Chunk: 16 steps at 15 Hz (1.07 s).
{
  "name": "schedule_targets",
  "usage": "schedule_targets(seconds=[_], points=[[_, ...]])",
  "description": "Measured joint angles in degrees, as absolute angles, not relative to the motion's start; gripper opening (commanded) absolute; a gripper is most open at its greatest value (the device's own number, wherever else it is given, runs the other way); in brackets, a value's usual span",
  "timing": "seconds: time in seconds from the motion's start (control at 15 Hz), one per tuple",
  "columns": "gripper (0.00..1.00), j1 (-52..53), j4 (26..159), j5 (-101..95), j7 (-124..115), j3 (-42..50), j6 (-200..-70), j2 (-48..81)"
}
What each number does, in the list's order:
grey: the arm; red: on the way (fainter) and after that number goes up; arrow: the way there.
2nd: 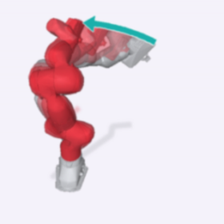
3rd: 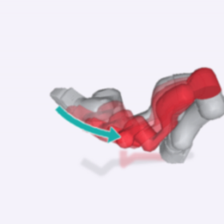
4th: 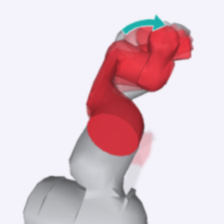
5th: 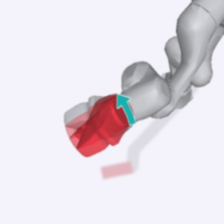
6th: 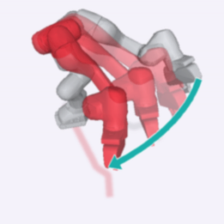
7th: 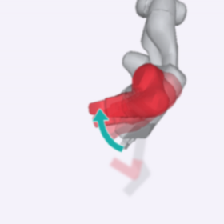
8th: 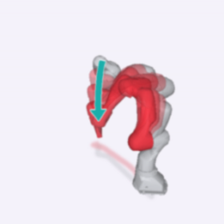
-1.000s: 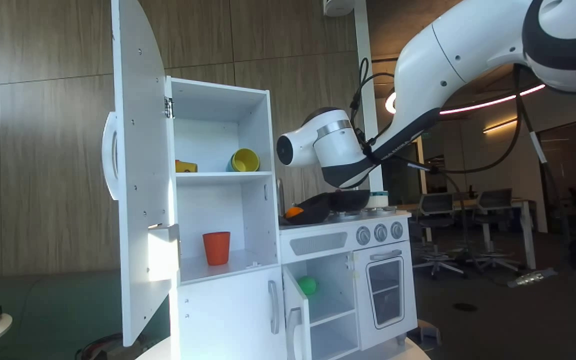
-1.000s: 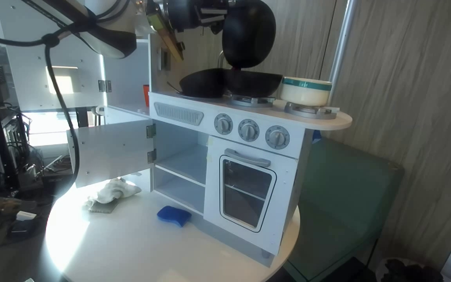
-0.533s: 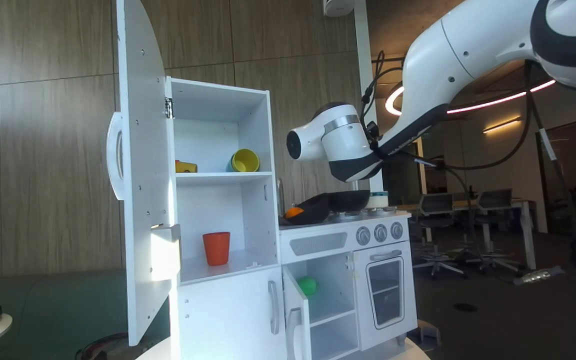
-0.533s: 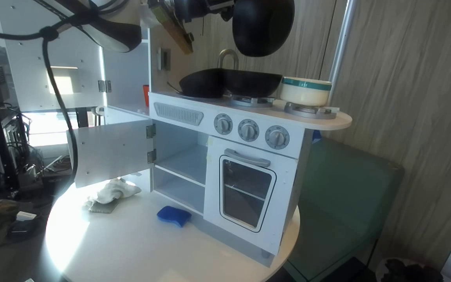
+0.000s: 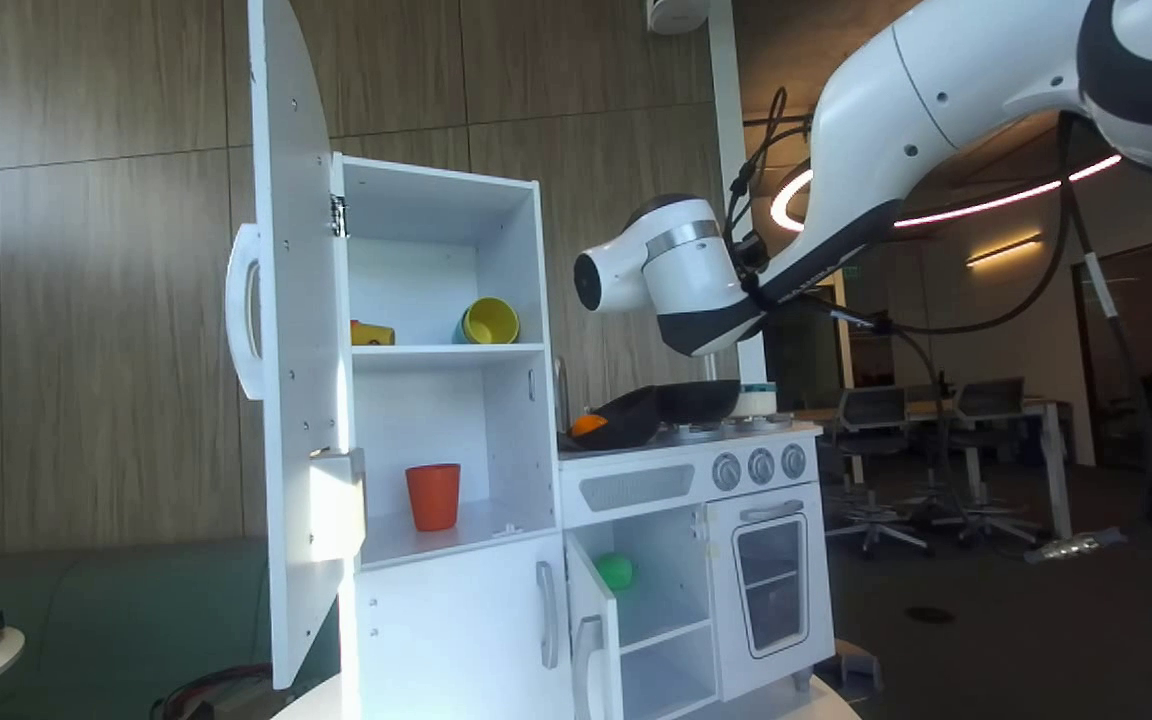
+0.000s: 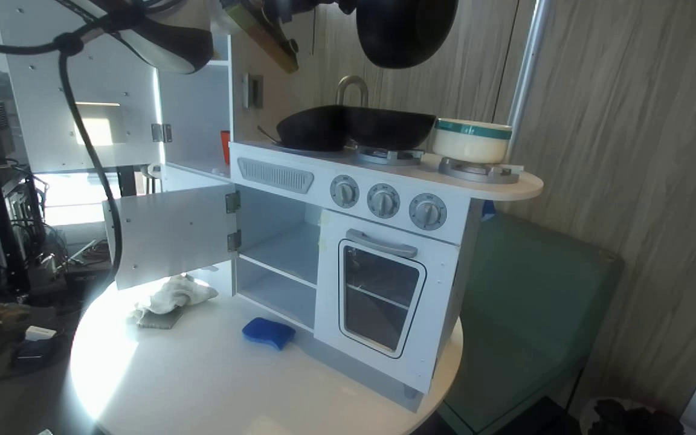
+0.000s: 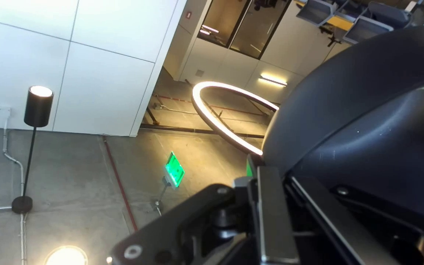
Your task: Open the top cabinet door, then pour some contents from the left bowl to the right bowl and put the bowl in the top compartment of the top cabinet, then pour the contents from the left bowl into the right bowl
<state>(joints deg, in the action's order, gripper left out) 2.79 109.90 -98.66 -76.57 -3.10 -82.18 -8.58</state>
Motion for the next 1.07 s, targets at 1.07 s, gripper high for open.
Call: schedule_targets(seconds=[1.07], points=[[0.01,8.07,93.72,-61.65,-63.56,-5.51,-89.41,-23.0]])
